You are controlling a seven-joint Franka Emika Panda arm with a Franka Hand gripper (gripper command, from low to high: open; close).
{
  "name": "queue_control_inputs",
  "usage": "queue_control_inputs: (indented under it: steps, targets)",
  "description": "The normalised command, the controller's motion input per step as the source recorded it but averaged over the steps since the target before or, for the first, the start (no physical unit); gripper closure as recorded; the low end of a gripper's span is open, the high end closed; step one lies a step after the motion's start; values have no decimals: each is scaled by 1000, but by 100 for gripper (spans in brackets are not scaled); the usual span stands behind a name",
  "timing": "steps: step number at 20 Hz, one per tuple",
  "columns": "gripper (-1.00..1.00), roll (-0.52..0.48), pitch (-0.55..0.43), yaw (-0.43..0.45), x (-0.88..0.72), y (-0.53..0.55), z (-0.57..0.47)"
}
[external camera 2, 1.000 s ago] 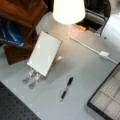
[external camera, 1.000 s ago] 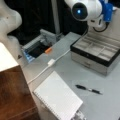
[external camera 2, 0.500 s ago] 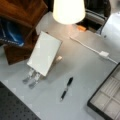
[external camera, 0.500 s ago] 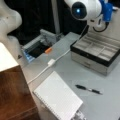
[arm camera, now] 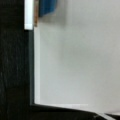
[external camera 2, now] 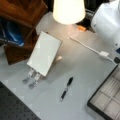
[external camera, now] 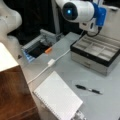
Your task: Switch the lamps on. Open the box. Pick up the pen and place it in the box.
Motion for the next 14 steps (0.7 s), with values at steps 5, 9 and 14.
queue_control_inputs:
  steps: [5, 9, 14]
  targets:
    - [-100, -242, 83, 223, 170, -272, 119]
    - [-100, -318, 77, 266, 250, -358, 95]
    - [-100, -448, 84, 276, 284, -390, 80]
